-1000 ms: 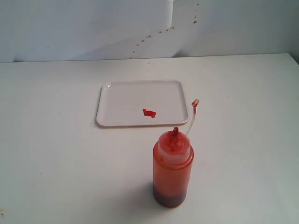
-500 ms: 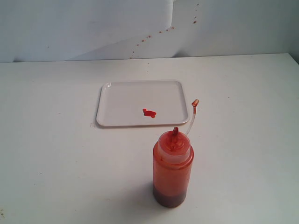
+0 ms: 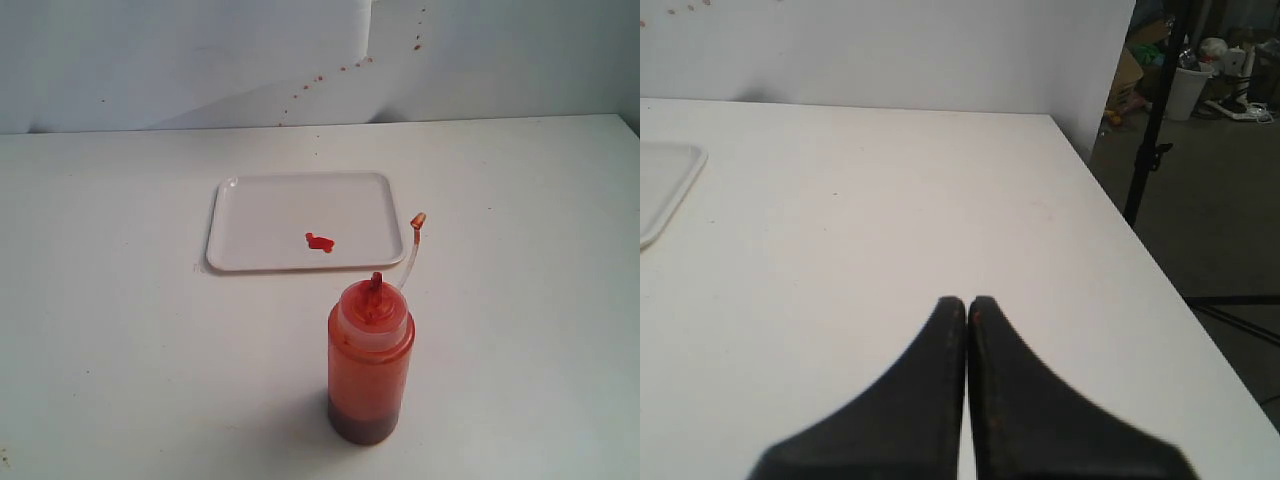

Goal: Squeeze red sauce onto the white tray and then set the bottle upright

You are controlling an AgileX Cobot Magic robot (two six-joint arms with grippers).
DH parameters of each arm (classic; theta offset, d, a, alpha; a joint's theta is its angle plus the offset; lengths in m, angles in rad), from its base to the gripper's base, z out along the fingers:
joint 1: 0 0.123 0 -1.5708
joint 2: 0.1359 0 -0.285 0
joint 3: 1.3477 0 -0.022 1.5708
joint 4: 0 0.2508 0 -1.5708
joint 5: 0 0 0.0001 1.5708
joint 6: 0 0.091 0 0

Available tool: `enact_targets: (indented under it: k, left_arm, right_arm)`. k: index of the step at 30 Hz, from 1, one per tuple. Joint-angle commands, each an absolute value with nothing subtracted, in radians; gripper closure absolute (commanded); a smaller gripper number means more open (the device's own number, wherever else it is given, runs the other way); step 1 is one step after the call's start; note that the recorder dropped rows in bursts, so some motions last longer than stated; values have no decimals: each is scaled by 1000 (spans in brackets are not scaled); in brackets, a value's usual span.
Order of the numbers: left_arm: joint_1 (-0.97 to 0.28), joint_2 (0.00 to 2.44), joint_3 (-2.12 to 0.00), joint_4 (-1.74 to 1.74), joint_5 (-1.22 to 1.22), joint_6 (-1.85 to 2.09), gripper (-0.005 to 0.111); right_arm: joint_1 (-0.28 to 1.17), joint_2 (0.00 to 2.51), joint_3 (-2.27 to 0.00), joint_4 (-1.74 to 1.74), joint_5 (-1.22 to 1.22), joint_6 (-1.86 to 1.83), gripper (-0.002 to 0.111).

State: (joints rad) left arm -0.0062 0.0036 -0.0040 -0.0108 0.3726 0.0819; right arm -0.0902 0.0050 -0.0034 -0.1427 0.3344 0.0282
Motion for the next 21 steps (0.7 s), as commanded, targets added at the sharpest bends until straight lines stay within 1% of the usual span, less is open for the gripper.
enact_targets:
  k: [1,12,21]
  left_arm:
    - [-5,0,0,-13,367,85,105]
    - [-5,0,0,-13,367,85,105]
    - [-5,0,0,-13,367,85,105]
  right_arm:
    - [-96,0,0,-138,337,32,107]
    - [-46,0,0,-143,337,28,107]
    - [-46,0,0,-143,337,28,107]
